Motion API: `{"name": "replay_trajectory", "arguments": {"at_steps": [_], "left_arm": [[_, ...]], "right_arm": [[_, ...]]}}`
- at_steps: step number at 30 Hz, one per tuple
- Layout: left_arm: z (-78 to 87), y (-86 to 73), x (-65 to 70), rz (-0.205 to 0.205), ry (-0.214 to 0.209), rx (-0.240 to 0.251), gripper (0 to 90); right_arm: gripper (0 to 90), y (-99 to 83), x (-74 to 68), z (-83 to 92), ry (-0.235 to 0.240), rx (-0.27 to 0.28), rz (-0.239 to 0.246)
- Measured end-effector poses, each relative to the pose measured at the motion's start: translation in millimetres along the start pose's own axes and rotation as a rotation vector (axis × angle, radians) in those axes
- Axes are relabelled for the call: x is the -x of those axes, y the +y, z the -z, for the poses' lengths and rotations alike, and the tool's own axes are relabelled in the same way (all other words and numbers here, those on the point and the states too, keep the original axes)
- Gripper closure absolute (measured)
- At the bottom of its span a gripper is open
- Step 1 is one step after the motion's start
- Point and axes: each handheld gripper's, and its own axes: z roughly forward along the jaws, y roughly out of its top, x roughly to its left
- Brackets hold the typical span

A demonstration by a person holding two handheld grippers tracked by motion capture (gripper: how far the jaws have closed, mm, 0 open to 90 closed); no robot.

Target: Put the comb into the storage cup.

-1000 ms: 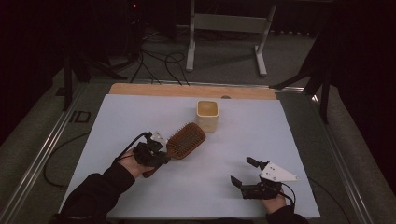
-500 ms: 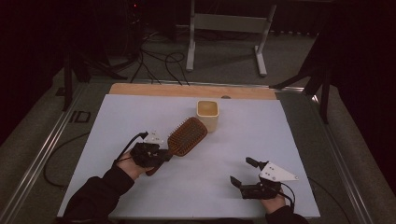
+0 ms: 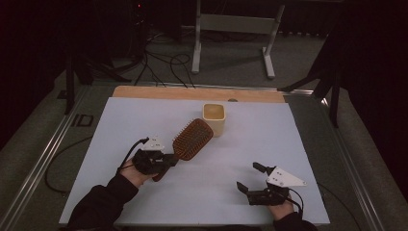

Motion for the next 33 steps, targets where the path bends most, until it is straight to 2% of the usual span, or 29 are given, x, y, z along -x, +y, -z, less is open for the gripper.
{"name": "replay_trajectory", "arguments": {"at_steps": [2,6,11,22,27,29,33], "left_arm": [[0.0,-0.9,-0.4,0.001,-0.009,0.008,74.2],[-0.1,-4.5,0.1,0.009,0.007,0.037,74.2],[1.1,-8.7,-0.8,0.024,-0.010,0.072,74.2],[0.1,-19.2,3.8,0.024,0.014,0.124,74.2],[2.5,-20.9,6.1,0.016,0.022,0.159,74.1],[2.1,-21.8,7.9,0.004,0.031,0.157,74.1],[-0.9,-24.2,9.3,-0.001,0.021,0.142,74.1]], "right_arm": [[8.6,0.0,0.0,0.0,0.000,-0.002,0.000],[8.6,-0.1,-0.4,-1.0,0.004,-0.003,-0.006],[8.6,0.4,-1.4,-2.0,0.003,-0.005,-0.001],[8.5,1.1,-1.8,-2.5,0.003,-0.006,-0.006],[8.5,4.9,-1.0,-0.9,-0.010,-0.001,-0.034],[8.5,8.5,-1.4,0.2,-0.025,0.002,-0.027],[8.5,18.3,-3.4,2.5,-0.061,0.004,-0.050]]}}
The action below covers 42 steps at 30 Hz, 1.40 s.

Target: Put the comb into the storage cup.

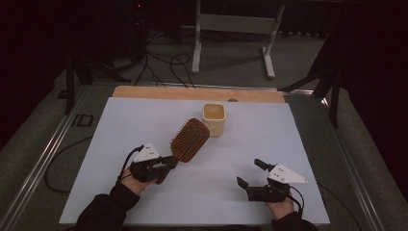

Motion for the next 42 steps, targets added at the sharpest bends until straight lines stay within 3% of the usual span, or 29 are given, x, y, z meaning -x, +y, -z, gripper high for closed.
{"name": "replay_trajectory", "arguments": {"at_steps": [5,13,30,42], "left_arm": [[-0.9,-1.0,1.7,-0.003,-0.002,0.000,74.1],[2.1,0.3,0.3,0.000,-0.002,0.012,74.1],[3.9,0.7,-1.5,0.005,-0.001,0.021,74.1],[5.4,0.6,-4.5,0.015,-0.013,0.029,74.1]], "right_arm": [[8.5,9.2,-2.3,2.3,0.010,-0.011,-0.026],[8.4,36.6,-7.7,3.0,0.038,-0.019,0.000],[8.3,86.5,-10.7,-15.9,0.067,0.007,0.031],[8.4,105.2,-10.9,-33.0,0.087,0.008,0.018]]}}
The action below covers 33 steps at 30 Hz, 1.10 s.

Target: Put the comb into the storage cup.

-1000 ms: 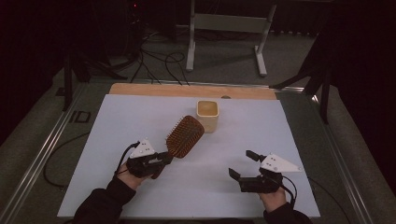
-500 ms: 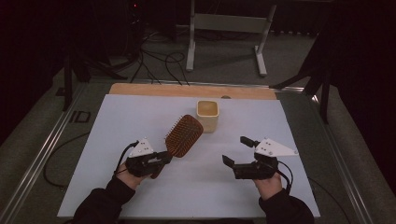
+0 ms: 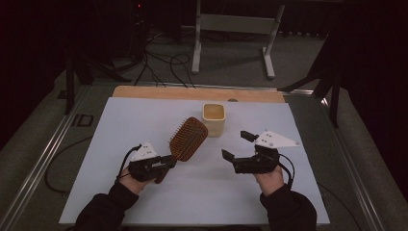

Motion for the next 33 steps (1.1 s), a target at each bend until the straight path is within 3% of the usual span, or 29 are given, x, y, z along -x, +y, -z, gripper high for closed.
{"name": "replay_trajectory", "arguments": {"at_steps": [10,18,26,33], "left_arm": [[-0.8,-0.2,1.1,0.001,-0.003,0.004,74.1],[-0.3,0.2,1.7,-0.004,-0.005,0.008,74.2],[0.5,0.3,1.6,-0.005,-0.010,0.014,74.2],[1.6,0.6,1.3,-0.008,-0.014,0.022,74.2]], "right_arm": [[8.4,12.6,-6.5,-16.3,0.040,-0.012,-0.026],[8.4,17.7,-10.1,-33.2,0.046,-0.025,-0.053],[8.4,21.1,-10.8,-53.6,0.037,-0.051,-0.128],[8.3,20.8,-13.0,-63.4,0.051,-0.028,-0.187]]}}
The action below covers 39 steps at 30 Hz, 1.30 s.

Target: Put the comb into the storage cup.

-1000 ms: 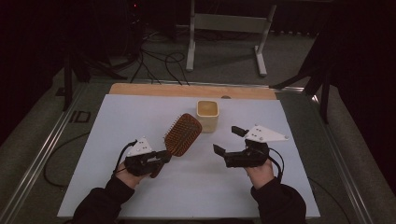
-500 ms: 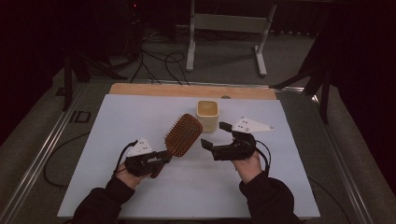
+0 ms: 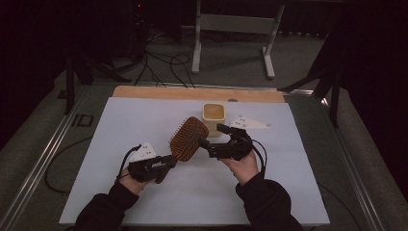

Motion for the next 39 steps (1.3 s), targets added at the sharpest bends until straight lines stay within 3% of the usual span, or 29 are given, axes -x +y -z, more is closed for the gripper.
{"name": "replay_trajectory", "arguments": {"at_steps": [5,12,19,25,31,39], "left_arm": [[0.9,-0.1,-0.4,-0.003,-0.016,0.015,74.2],[0.7,-0.2,1.0,-0.010,-0.016,0.025,74.2],[1.6,0.1,2.5,-0.019,-0.031,0.049,74.2],[0.6,-0.6,4.2,-0.033,-0.012,0.062,74.1],[0.0,-0.8,5.0,-0.038,-0.021,0.066,74.0],[-0.7,-1.1,4.7,-0.035,-0.029,0.073,73.9]], "right_arm": [[8.4,-0.9,-1.9,-7.5,-0.008,0.000,-0.048],[8.5,-3.7,-3.7,-18.2,0.042,-0.023,-0.106],[18.5,-5.5,-7.3,-27.2,0.079,-0.039,-0.181],[27.0,-7.0,-9.4,-34.2,0.121,-0.058,-0.241],[38.4,-8.9,-12.1,-40.5,0.125,-0.076,-0.253],[43.8,-7.6,-11.6,-39.0,0.130,-0.072,-0.281]]}}
